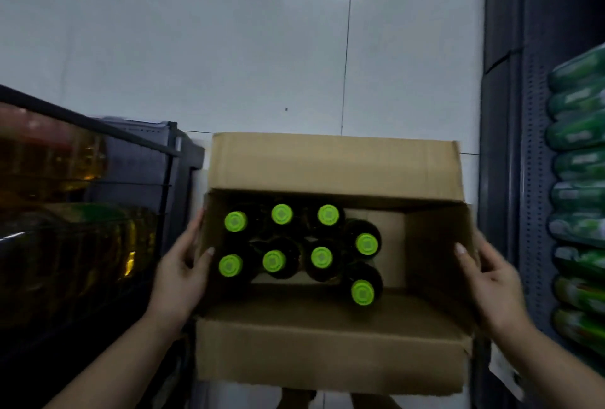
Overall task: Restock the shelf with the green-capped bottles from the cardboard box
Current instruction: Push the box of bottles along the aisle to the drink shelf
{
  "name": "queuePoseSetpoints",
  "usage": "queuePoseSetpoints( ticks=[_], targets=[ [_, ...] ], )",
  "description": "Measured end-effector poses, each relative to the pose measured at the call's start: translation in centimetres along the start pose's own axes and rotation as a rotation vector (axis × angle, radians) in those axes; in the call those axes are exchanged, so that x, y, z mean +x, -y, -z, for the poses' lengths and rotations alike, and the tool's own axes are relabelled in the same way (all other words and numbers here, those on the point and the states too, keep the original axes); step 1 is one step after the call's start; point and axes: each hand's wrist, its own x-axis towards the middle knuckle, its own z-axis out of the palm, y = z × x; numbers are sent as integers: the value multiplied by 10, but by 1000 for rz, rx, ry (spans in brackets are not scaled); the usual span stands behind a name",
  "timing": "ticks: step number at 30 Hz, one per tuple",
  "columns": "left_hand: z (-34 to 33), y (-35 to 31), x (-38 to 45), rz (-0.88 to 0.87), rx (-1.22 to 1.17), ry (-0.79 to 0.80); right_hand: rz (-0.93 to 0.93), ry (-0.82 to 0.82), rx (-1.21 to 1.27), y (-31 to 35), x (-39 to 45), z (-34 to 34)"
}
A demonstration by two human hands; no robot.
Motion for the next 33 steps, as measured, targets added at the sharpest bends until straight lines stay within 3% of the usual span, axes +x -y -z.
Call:
queuePoseSetpoints(
  ticks=[7, 11, 18, 22, 28, 33],
  targets=[
    [26, -128, -95, -150, 56, 6, 31, -152, -10, 96, -101, 88],
    [61, -227, -166, -192, 101, -60, 87, -194, -35, 188, -176, 138],
    [128, -354, -275, -290, 72, -189, 262, -141, -140, 329, -281, 204],
    [148, -386, -310, -288, 54, -277, 367, -81, -192, 388, -299, 214],
    [142, -382, -344, -90, -63, -481, 491, 150, -311, 451, -270, 196],
    [103, -380, -382, 86, -207, -721, 597, 293, -577, 506, -227, 162]
  ],
)
